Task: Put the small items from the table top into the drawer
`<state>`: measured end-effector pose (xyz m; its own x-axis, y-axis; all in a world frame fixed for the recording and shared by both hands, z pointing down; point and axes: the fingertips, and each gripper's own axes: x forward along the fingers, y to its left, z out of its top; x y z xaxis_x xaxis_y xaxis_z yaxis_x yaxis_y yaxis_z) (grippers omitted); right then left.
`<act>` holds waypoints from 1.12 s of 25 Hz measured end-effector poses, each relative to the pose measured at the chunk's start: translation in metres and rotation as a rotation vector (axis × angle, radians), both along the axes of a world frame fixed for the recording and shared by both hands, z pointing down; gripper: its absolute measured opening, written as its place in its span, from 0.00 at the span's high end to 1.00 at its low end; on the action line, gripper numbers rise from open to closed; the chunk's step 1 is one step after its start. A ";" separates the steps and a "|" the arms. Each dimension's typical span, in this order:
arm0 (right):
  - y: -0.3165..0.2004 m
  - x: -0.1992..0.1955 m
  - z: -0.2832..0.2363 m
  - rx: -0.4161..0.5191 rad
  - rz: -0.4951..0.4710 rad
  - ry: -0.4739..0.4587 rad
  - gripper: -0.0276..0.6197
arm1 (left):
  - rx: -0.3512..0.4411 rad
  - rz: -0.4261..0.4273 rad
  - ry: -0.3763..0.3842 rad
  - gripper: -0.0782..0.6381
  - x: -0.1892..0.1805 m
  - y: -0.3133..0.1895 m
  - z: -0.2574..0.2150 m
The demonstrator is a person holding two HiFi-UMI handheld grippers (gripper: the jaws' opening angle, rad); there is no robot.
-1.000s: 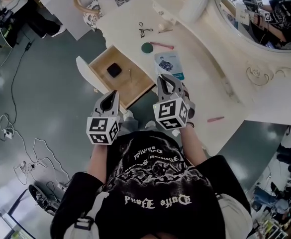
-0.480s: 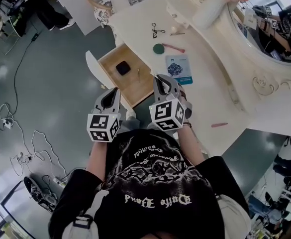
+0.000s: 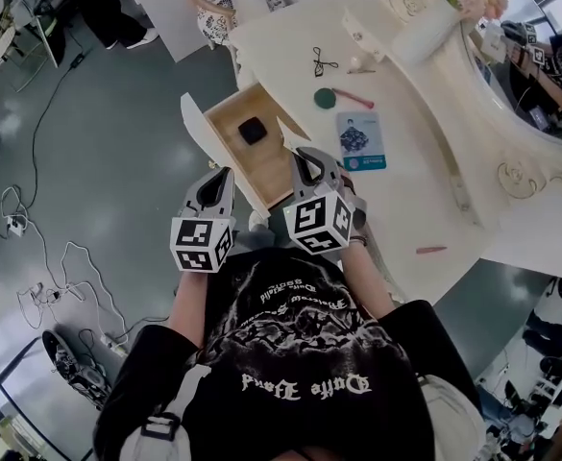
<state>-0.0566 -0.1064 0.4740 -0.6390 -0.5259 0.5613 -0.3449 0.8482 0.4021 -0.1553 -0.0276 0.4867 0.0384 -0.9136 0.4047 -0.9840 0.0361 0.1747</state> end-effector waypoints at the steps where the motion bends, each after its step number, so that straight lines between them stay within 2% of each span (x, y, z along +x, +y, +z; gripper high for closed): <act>1: 0.001 -0.003 0.002 -0.004 -0.005 0.002 0.93 | -0.002 -0.004 0.000 0.87 -0.003 0.001 0.001; 16: 0.011 -0.041 0.030 -0.119 -0.031 0.017 0.93 | -0.015 -0.030 -0.002 0.87 -0.035 0.006 0.009; 28: 0.013 -0.062 0.064 -0.200 -0.043 0.075 0.92 | -0.022 -0.051 0.013 0.87 -0.058 0.001 0.015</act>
